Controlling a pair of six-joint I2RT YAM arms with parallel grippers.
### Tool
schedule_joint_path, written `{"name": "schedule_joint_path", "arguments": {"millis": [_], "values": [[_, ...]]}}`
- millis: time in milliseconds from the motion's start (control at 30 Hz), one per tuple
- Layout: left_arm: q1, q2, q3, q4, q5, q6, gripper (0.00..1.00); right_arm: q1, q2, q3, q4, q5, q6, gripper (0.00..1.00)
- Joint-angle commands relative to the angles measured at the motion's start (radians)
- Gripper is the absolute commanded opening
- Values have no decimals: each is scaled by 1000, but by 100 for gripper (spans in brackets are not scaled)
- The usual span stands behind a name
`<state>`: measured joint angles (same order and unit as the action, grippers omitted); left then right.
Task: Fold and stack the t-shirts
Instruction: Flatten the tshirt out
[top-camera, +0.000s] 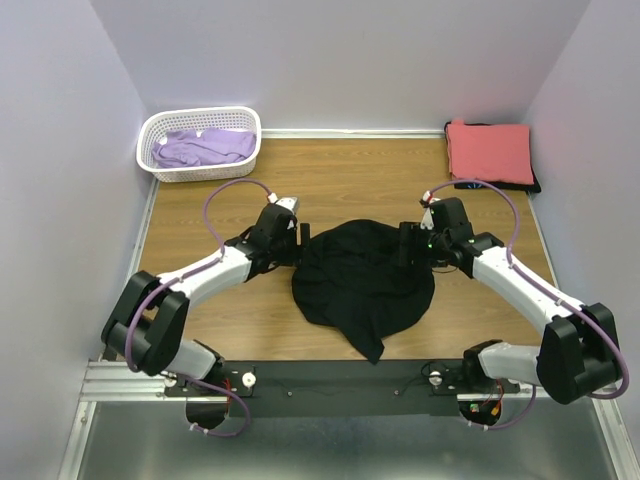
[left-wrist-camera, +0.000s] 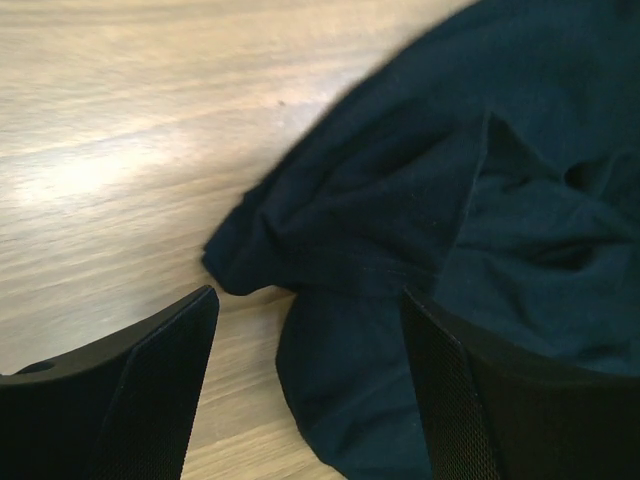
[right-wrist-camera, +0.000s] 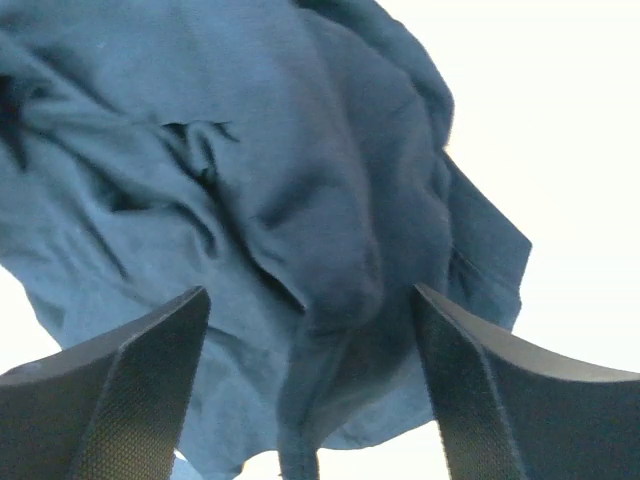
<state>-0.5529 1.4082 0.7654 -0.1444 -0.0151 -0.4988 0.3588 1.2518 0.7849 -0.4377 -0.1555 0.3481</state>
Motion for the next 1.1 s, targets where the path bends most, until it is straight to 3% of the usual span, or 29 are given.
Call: {"name": "schedule_joint_path", "arguments": {"millis": [0, 33, 100, 133, 167, 267, 567, 800, 900, 967, 1000, 1033, 1067], "values": [[-7, 70, 40, -32, 119, 81, 81, 5, 17, 14, -48, 108, 6, 81], [-10, 83, 48, -49, 127, 91, 81, 5, 21, 20, -50, 112, 5, 75], [-10, 106, 51, -58, 130, 104, 81, 5, 31, 31, -61, 143, 0, 38], [-12, 103, 42, -61, 129, 108, 81, 5, 28, 45, -65, 149, 0, 11], [-12, 98, 38, -60, 126, 109, 81, 5, 23, 50, -68, 187, -1, 1], [-12, 78, 25, -64, 132, 109, 81, 5, -2, 74, -73, 247, -11, 1], [-25, 23, -20, -66, 208, 95, 79, 5, 20, 86, -76, 234, -18, 1], [-27, 80, -38, -47, 230, 100, 72, 5, 3, 91, -78, 264, -23, 1], [-25, 87, -44, -31, 222, 91, 59, 5, -6, 91, -78, 283, -23, 1], [-25, 80, -41, -30, 192, 85, 33, 5, -11, 91, -79, 301, -21, 0], [-27, 74, -40, -35, 175, 85, 8, 5, -15, 93, -79, 309, -21, 0], [-27, 61, -35, -41, 155, 85, 0, 5, -20, 94, -79, 318, -20, 0], [-25, 31, -25, -62, 105, 82, 0, 5, -23, 100, -82, 344, -20, 1]]}}
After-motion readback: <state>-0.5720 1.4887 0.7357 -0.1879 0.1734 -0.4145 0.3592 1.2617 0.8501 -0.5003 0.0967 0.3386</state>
